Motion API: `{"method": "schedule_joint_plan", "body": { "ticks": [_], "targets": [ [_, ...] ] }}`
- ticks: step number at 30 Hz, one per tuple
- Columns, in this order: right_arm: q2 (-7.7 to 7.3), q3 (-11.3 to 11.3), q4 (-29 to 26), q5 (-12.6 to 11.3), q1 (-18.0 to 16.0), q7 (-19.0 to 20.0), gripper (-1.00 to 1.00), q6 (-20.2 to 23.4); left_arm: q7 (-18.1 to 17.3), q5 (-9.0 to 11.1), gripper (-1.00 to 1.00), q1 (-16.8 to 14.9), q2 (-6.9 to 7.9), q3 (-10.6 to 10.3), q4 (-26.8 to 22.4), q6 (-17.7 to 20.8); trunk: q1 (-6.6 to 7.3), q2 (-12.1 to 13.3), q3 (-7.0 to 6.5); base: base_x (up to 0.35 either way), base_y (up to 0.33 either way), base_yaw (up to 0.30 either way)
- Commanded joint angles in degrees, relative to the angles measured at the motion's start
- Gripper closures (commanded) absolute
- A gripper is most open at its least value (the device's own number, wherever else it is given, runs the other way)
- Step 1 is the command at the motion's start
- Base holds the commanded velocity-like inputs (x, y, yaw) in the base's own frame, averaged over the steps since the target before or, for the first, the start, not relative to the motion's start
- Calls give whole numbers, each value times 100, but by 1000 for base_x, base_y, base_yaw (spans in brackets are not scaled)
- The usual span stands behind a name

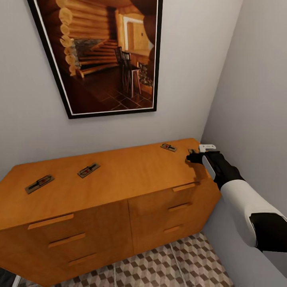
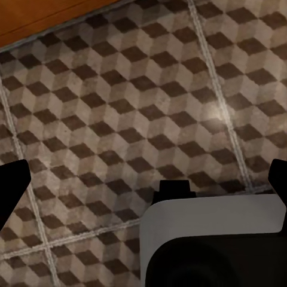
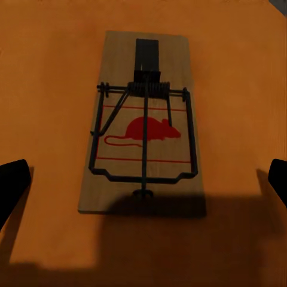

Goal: Take the four mousetraps from the cabinet in the bathroom and place them on the bathroom floor. Make sure all four end up on the same floor surface, and ensure that at least two of them are either under or directly next to the same bathroom sink.

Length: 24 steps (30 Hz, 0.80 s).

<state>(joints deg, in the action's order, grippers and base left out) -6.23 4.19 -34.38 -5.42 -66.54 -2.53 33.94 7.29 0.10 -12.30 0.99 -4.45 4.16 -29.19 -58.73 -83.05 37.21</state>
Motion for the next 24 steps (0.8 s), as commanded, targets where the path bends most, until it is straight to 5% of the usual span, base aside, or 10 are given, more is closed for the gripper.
{"method": "schedule_joint_plan", "body": {
  "ticks": [1, 21, 22, 24],
  "targets": [
    [-9, 38, -7, -55, -2, -27, -100, -15, 36, -1, -100, -10, -2, -47, 23, -35, 0, -3, 6, 0, 0, 0],
    [-9, 38, -7, -55, 9, -28, -100, -89, 36, -3, -100, -10, -2, -47, 23, -35, 0, -3, 7, 0, 0, 0],
    [-9, 38, -7, -55, 9, -25, 100, -89, 36, -2, -100, -10, -2, -47, 23, -35, 0, -3, 7, 0, 0, 0],
    [-9, 38, -7, -55, 9, -23, 100, -89, 36, -2, -100, -10, -2, -47, 23, -35, 0, -3, 7, 0, 0, 0]
  ]
}}
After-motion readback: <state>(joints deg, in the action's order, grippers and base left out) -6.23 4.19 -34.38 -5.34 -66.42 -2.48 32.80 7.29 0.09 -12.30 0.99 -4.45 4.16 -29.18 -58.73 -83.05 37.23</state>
